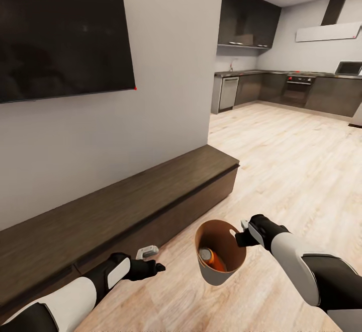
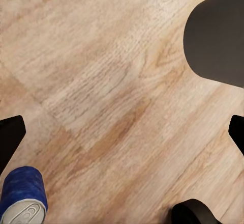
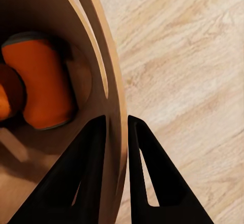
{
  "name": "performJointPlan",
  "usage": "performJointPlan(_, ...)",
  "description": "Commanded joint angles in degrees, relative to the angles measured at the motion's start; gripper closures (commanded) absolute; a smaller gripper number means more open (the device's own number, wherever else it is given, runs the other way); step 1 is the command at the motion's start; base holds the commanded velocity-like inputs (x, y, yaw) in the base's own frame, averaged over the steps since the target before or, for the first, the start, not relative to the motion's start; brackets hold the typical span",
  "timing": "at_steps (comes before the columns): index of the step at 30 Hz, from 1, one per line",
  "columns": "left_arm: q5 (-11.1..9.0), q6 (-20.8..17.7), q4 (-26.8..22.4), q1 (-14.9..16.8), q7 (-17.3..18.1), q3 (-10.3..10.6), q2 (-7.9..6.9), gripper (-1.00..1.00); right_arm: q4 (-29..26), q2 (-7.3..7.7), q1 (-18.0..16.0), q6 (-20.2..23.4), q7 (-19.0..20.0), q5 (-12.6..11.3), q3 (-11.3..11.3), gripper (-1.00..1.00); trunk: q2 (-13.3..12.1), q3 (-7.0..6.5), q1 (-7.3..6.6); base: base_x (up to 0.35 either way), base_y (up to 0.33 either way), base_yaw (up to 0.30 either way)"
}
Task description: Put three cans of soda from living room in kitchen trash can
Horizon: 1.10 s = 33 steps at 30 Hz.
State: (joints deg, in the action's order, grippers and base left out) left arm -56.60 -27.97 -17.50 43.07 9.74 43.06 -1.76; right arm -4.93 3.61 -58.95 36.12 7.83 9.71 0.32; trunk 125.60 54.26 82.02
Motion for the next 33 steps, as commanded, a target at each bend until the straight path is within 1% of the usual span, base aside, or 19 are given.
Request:
performJointPlan(1,0.0,0.0,0.0,0.0,0.0,0.0,0.0,-1.0,0.0,0.0,0.0,0.0,0.2,-0.6,-0.6,1.0,0.0,-0.01,0.0,-0.016,0.004,0.0)
performJointPlan(9,0.0,0.0,0.0,0.0,0.0,0.0,0.0,-1.0,-0.1,0.01,0.0,0.0,0.3,-0.6,-0.8,1.0,0.0,-0.01,0.0,-0.004,0.001,0.0)
performJointPlan(18,0.0,0.0,0.0,0.0,0.0,0.0,0.0,-1.0,-2.6,0.11,0.0,0.0,0.2,-0.6,-0.9,1.0,0.0,-0.01,0.0,0.0,0.0,0.0)
performJointPlan(23,0.0,0.0,0.0,0.0,0.0,0.0,0.0,-1.0,-2.9,0.09,0.0,0.0,0.2,-0.6,-0.8,1.0,0.0,-0.01,0.0,0.0,0.0,0.0)
performJointPlan(33,0.0,0.0,0.0,0.0,0.0,0.0,0.0,-1.0,-3.1,-0.31,0.0,0.8,-0.1,-0.9,-0.8,1.0,0.0,-0.01,0.0,0.0,0.0,0.0)
